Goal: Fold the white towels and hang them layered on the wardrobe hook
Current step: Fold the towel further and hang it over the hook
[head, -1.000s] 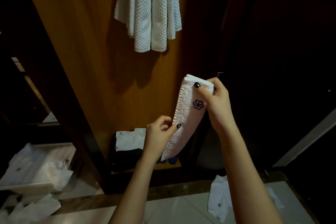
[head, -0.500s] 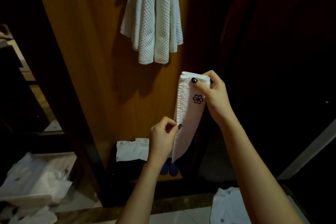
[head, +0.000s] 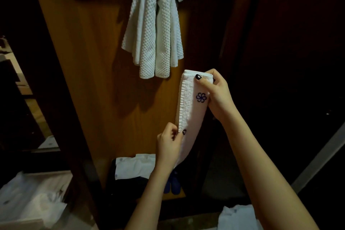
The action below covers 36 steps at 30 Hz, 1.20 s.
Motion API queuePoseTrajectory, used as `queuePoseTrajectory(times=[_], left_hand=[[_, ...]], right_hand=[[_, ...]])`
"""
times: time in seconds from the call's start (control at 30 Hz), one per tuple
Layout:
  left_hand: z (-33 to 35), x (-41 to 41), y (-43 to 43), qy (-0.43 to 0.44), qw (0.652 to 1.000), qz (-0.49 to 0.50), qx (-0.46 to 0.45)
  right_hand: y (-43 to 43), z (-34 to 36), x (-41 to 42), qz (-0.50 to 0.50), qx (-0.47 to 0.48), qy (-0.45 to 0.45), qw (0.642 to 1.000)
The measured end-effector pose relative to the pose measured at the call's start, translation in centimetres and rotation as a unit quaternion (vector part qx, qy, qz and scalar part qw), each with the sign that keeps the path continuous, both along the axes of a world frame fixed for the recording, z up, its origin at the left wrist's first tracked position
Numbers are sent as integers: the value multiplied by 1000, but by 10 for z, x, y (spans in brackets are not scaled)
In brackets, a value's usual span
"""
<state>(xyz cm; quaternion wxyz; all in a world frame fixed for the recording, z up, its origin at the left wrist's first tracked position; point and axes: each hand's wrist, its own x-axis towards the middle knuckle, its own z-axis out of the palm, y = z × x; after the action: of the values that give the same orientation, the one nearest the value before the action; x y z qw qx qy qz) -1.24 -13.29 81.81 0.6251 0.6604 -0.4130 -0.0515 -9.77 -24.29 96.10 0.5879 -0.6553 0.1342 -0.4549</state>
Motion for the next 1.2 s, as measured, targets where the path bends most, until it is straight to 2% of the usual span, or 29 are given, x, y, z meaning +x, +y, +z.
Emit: queuePoseTrajectory(times=[0.13,0.37,0.5,0.6,0.7,0.77,0.83,0.93,1.03,1.2], left_hand=[[6,5,1,-4,999,-51,3],[7,-1,2,-15,997,-79,0],[7,-10,-3,63,997,-46,5],[11,-16,-2,13,999,-38,-18],[15,-17,2,16,999,-8,-30],[20,-10,5,-7,998,60,-23],[27,3,7,-40,992,119,-12],[37,17,5,-100,982,162,5],[36,22,3,-152,982,116,1],[29,22,4,-247,968,53,2]], right_hand=[[-5,3,-2,-6,0,8,1000],[-9,11,-7,16,10,30,999],[-8,15,-7,31,8,22,999],[-9,16,-8,43,12,16,999],[-14,17,-10,19,-5,25,999],[-21,14,-9,-90,-83,64,990],[-26,9,-6,-201,-156,114,960],[-28,1,0,-265,-151,139,942],[-30,-1,5,-296,-130,130,937],[-33,0,9,-261,-124,115,950]])
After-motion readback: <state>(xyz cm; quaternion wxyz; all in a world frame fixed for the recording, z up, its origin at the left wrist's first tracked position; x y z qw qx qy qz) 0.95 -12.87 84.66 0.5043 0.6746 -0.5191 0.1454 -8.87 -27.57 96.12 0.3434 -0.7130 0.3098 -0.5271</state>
